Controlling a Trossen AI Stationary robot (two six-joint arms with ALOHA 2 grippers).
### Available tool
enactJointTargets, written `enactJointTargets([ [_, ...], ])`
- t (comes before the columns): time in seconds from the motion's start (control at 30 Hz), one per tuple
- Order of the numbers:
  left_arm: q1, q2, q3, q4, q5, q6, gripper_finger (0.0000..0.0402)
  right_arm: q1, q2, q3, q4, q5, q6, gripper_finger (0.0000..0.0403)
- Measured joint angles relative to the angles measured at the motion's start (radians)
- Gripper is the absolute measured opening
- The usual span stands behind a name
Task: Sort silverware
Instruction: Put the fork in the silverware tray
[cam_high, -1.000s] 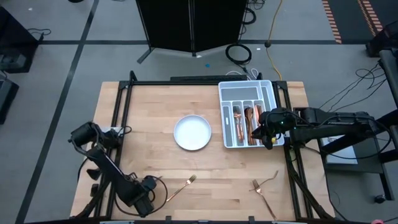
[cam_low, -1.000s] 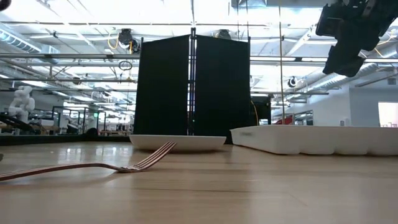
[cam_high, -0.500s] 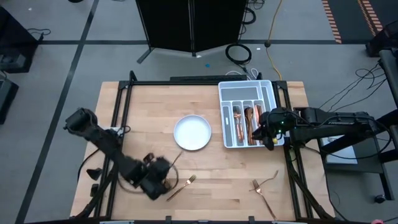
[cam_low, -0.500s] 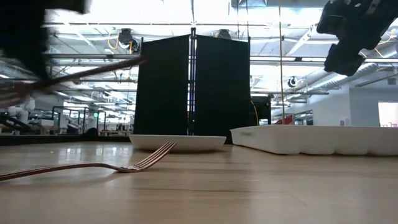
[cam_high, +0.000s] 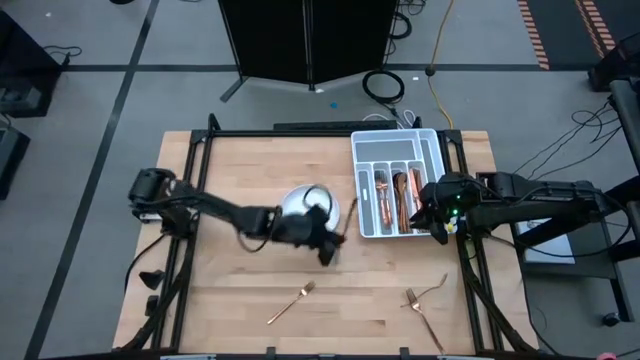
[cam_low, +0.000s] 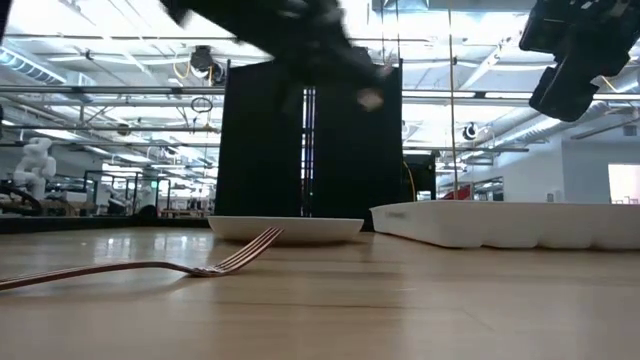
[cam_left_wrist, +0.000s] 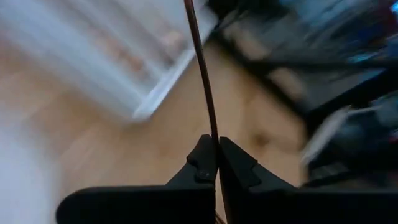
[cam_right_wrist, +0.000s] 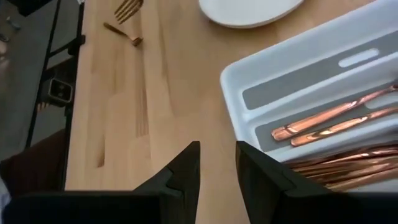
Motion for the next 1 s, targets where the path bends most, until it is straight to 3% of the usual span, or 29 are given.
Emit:
enactJointTargets([
  [0.1, 0.091, 0.068, 0.001, 0.262, 0.111, 0.046, 0.0000, -0.001, -0.002, 0.000, -0.006, -0.039, -0.047, 0.0093],
  [0.23, 0.166, 0.166, 0.001, 0.594, 0.115, 0.158, 0.0000, 0.000, 0.000, 0.000, 0.044, -0.029, -0.032, 0.0093],
  [0.33, 0.171, 0.231, 0.001, 0.827, 0.129, 0.335, 0.0000, -0.001, 0.000, 0.000, 0.186, 0.010, 0.011, 0.0093],
  [0.5, 0.148, 0.295, 0.001, 1.081, 0.106, 0.551, 0.0000, 0.000, -0.001, 0.000, 0.442, -0.006, -0.016, 0.0096],
  [0.7, 0.127, 0.296, 0.003, 1.168, 0.099, 0.751, 0.0000, 0.000, 0.044, 0.000, 0.556, -0.021, -0.008, 0.0135],
  [1.0, 0.129, 0.293, 0.041, 1.170, 0.098, 0.867, 0.0000, 0.000, 0.223, 0.000, 0.705, -0.022, 0.023, 0.0267],
])
